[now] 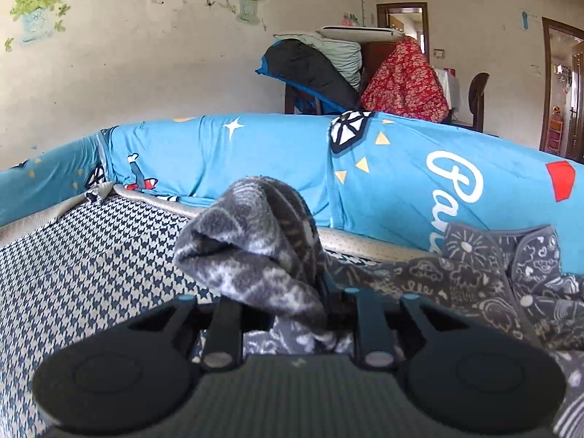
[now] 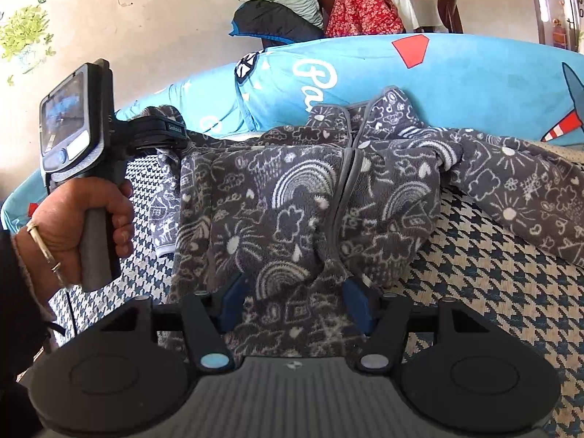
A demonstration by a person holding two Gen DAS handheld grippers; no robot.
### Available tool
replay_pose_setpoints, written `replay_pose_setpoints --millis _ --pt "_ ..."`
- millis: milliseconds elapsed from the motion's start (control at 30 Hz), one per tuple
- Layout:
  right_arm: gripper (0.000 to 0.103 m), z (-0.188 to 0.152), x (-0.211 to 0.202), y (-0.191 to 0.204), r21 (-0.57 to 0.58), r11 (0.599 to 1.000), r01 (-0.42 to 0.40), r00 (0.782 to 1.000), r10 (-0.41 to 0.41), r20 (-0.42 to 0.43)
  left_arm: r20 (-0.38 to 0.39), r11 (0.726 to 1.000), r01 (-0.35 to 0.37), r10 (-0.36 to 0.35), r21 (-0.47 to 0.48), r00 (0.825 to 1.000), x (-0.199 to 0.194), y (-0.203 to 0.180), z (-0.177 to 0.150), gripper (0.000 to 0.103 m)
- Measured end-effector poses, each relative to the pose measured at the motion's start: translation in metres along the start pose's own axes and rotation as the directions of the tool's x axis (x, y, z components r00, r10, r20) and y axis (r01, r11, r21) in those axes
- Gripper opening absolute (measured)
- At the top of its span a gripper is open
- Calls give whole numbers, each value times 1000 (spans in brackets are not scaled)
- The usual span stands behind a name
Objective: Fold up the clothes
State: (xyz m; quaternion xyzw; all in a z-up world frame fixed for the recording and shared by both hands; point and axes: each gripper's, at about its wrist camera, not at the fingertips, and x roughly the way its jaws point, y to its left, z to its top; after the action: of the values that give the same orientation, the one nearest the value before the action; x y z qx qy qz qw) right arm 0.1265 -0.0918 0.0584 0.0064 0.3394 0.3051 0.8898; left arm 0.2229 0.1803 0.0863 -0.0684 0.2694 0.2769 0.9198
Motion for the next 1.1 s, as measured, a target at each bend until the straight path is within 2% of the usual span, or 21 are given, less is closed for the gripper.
replay_pose_setpoints --millis 33,100,133,167,200,233,267,300,400,500,600,700,900,1100 --pt "60 1 0 0 -7 1000 -1 1000 1 -1 -38 1000 -15 14 -20 999 7 4 0 32" --pt "60 4 1 -3 -12 1000 -3 1000 3 -5 -112 993 -98 90 -63 990 21 17 -7 32" --pt "60 6 0 -5 -7 1000 -6 1000 6 -4 -123 988 -140 132 -64 984 25 23 -8 33" --pt "60 8 -1 -7 -1 1000 -4 1000 4 -2 -126 983 -174 165 -64 978 27 28 -8 41" --pt "60 10 -2 -10 5 1000 1 1000 -1 2 -121 980 -182 172 -74 978 25 32 -6 53" --pt "60 12 -2 -12 10 1000 9 1000 -9 4 -112 980 -180 170 -89 979 22 37 -5 59" --pt "60 15 -2 -15 15 1000 20 1000 -20 3 -104 979 -178 167 -104 980 19 42 -3 70" --pt "60 17 -2 -19 22 999 31 1000 -31 0 -93 980 -167 157 -111 983 14 44 -1 76" --pt "60 21 -2 -29 59 996 64 998 -64 -14 -64 987 -111 104 -114 993 -5 45 5 78" --pt "60 22 -2 -39 109 991 72 997 -69 -31 -76 992 12 -22 -129 997 -26 44 0 85" --pt "60 21 -1 -44 147 988 54 998 -47 -48 -94 982 141 -153 -124 984 -52 37 -10 87" --pt "60 20 -1 -46 165 985 41 998 -32 -56 -96 971 223 -231 -86 968 -80 29 -26 92" --pt "60 20 -3 -49 159 985 71 997 -64 -47 -127 948 318 -311 31 942 -132 20 -70 95" --pt "60 19 -2 -49 158 985 72 997 -65 -51 -116 928 342 -328 146 938 -167 11 -102 98"
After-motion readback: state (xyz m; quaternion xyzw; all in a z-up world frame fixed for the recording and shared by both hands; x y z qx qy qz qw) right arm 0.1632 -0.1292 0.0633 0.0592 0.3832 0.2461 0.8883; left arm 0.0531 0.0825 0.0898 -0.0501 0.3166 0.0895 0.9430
